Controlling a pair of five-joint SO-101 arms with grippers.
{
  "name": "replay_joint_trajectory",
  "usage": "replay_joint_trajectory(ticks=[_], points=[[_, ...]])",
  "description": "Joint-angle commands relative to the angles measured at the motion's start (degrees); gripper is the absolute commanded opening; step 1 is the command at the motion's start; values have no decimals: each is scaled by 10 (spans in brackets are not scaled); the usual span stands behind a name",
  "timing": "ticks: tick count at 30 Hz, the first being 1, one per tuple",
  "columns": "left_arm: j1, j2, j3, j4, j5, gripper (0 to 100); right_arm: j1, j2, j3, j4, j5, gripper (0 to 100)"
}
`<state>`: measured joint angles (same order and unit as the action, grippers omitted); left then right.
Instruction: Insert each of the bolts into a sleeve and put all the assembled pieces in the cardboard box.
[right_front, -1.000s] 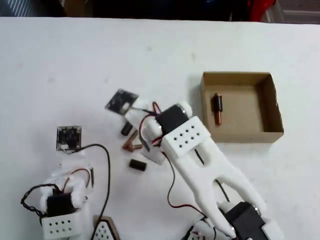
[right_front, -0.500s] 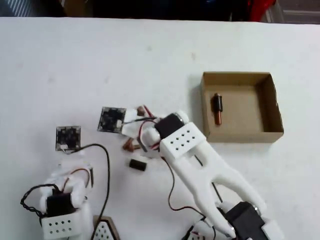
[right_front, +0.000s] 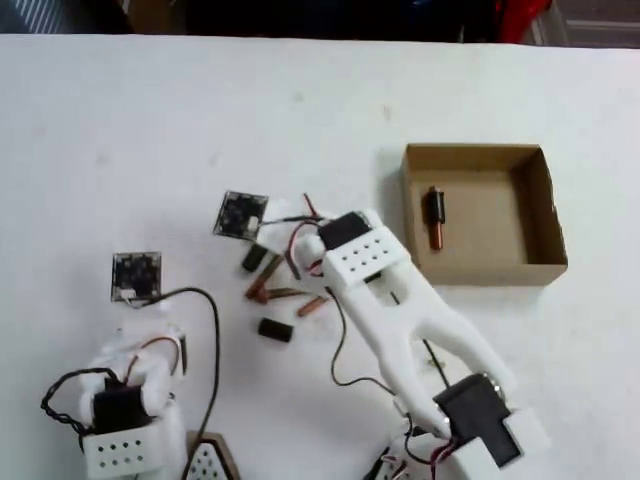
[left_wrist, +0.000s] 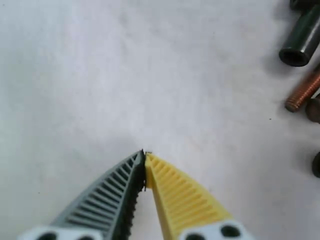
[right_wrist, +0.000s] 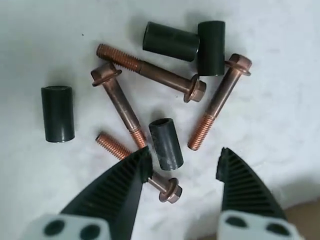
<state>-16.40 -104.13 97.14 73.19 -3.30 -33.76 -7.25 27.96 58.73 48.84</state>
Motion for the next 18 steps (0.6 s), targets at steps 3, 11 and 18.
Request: replay_joint_trajectory(ticks=[3, 11, 18], points=[[-4, -4, -1, 4, -3, 24, 10, 19, -4, -18, 69, 190], [-4, -4, -1, 4, -3, 24, 10, 67, -8, -22, 79, 190], [-4, -4, -1, 4, -4, 24, 28, 111, -39, -22, 115, 190]])
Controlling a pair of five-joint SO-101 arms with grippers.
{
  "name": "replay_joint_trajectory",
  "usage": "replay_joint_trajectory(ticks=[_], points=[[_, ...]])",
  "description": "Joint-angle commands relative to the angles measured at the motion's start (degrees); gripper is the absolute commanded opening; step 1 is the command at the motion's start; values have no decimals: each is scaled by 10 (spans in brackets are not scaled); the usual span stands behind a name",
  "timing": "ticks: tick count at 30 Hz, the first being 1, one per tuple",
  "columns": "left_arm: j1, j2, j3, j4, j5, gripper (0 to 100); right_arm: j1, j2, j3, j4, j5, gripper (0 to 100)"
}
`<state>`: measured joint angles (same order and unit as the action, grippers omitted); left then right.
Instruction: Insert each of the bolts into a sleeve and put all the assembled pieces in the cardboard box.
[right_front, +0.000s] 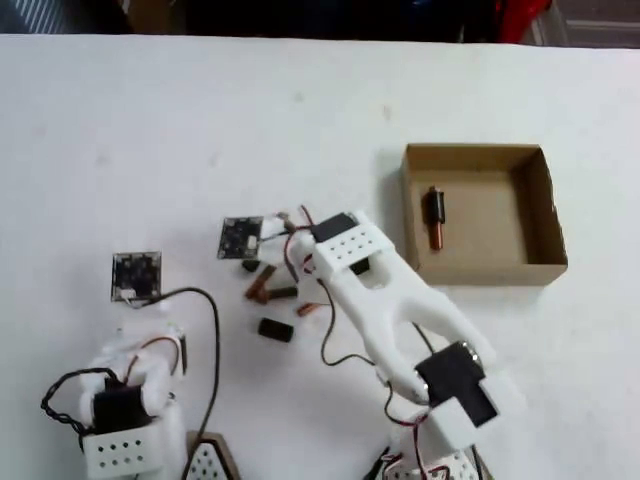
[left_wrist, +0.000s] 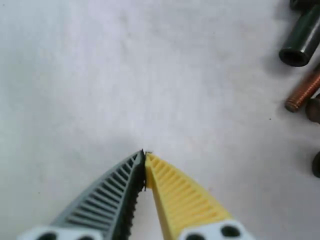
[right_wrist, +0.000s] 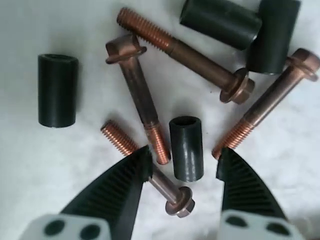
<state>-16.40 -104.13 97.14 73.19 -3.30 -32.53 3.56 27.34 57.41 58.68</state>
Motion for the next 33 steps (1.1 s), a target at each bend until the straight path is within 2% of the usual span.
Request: replay_joint_trajectory(ticks=[1, 14, 21, 33], points=[[-4, -4, -1, 4, -4, 24, 21, 9, -37, -8, 18, 190], [-4, -4, -1, 4, -4, 24, 28, 92, -84, -9, 18, 190], [-4, -4, -1, 4, -4, 24, 28, 145, -121, -8, 17, 84], [-4, -4, -1, 4, -4, 24, 27, 135, -137, -5, 16, 74]])
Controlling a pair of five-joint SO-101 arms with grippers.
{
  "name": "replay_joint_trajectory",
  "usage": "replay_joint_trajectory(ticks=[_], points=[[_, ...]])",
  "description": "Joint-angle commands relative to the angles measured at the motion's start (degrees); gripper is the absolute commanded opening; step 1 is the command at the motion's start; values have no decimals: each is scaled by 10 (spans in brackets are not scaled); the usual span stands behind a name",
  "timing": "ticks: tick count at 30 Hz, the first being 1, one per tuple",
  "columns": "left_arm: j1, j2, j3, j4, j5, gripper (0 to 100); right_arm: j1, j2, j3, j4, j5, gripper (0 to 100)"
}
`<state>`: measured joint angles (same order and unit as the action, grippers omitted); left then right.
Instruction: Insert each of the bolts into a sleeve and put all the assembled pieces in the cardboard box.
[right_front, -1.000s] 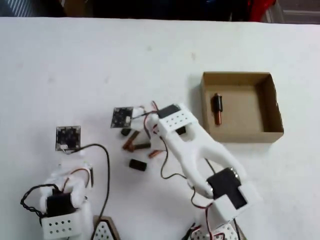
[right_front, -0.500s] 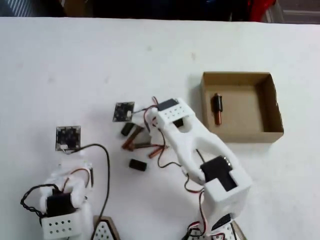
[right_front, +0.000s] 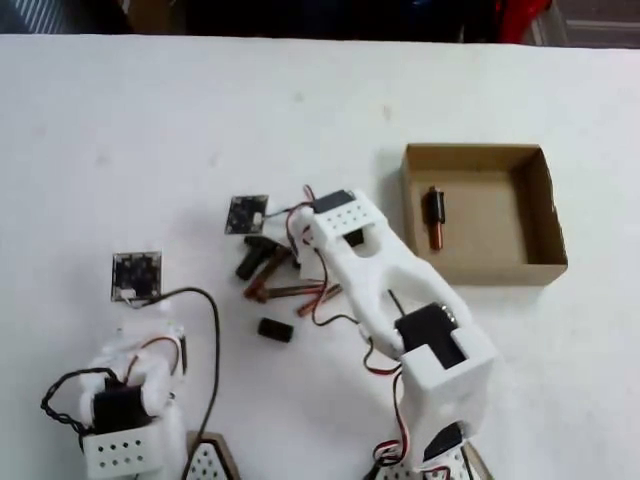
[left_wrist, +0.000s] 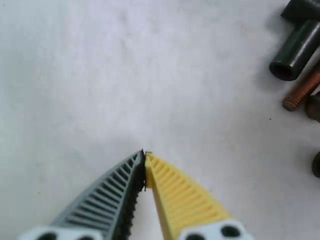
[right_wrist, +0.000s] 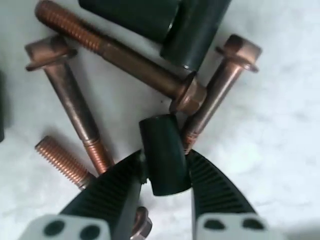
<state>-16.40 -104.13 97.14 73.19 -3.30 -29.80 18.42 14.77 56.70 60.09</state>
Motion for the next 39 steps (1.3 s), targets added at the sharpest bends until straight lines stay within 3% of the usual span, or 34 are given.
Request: replay_joint_trajectory(ticks=[1, 13, 19, 39], points=[[-4, -4, -1, 4, -4, 24, 0, -21, -11, 2, 2, 74], [-4, -4, -1, 4, -4, 24, 0, -49, -11, 54, 4, 78], [-4, -4, -1, 4, -4, 24, -4, -49, -12, 54, 4, 152], [-4, -4, -1, 4, -4, 24, -36, -49, -63, 95, 3, 155]])
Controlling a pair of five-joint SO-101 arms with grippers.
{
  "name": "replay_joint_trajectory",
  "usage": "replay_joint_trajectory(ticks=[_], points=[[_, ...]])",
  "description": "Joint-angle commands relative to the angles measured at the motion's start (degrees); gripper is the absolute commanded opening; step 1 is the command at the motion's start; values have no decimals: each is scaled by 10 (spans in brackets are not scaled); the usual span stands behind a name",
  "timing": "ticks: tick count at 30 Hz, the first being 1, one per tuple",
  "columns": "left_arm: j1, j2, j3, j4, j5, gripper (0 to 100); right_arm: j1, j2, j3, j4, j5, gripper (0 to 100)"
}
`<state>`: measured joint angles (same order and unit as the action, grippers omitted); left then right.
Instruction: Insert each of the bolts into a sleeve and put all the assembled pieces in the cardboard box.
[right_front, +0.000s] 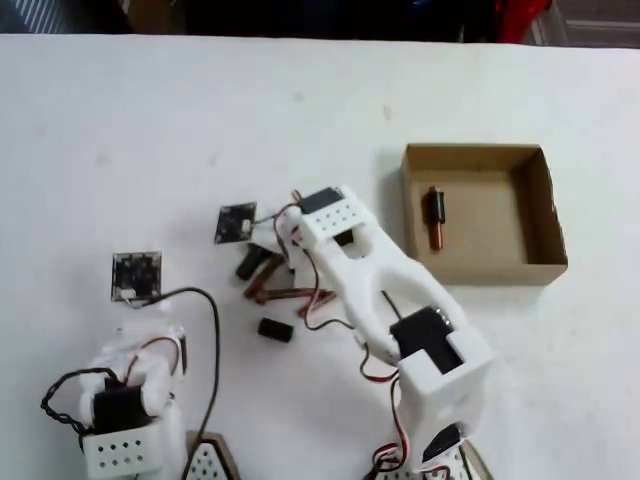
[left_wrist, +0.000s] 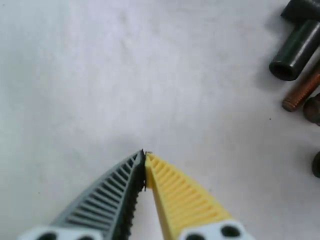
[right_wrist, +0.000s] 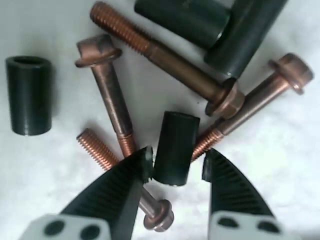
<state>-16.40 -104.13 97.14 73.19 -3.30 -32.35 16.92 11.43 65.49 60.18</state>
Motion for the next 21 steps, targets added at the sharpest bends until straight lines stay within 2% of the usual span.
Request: replay_joint_trajectory(ticks=[1, 21], points=[[-4, -4, -1, 4, -4, 24, -12, -34, -30, 7, 2, 155], [-4, -4, -1, 4, -4, 24, -32, -35, -38, 7, 1, 156]])
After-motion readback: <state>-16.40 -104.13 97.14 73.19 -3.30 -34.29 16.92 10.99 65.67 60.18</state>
